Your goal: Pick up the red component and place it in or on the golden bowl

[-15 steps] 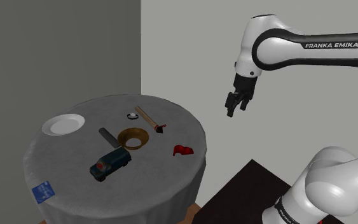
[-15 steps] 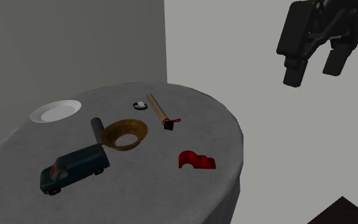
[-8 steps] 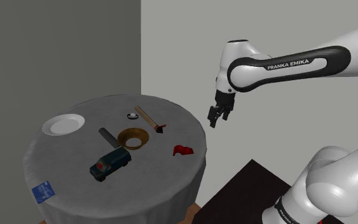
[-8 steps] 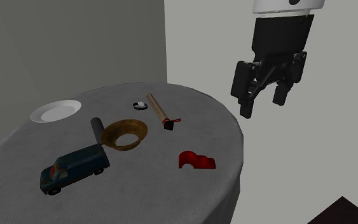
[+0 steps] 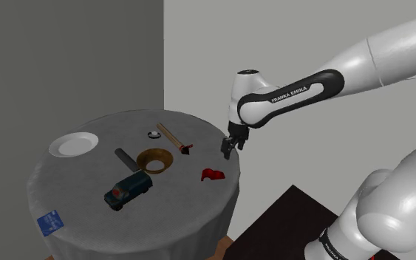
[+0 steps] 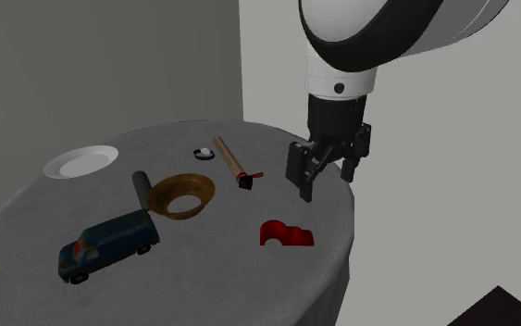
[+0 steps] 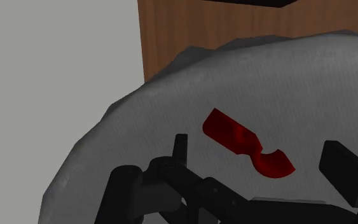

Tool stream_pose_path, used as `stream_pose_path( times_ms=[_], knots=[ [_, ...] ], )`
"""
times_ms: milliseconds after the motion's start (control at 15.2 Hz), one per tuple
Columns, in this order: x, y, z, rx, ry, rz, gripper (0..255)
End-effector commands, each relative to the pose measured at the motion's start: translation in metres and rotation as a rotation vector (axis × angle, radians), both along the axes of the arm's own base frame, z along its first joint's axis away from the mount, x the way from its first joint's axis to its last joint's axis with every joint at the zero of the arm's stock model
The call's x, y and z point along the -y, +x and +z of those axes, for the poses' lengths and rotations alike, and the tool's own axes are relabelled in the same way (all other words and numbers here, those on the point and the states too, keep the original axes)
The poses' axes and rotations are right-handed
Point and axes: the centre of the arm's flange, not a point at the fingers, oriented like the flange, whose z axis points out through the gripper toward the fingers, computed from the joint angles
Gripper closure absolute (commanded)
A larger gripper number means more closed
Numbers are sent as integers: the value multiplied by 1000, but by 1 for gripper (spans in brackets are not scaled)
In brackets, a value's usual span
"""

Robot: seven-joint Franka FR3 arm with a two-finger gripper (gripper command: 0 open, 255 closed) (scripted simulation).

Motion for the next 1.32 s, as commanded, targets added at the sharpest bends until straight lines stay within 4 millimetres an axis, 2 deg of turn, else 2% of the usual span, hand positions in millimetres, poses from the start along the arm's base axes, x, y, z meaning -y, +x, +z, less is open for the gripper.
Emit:
stream_pose_path(
  times_ms=[0, 462, 924, 1254],
  knots=[
    [-4, 12, -23, 4, 0, 17, 0],
    [-31, 56, -93, 13, -1, 73, 0],
    [-29, 55, -130, 13, -1, 73, 0],
    [-29, 55, -133, 13, -1, 73, 0]
  ],
)
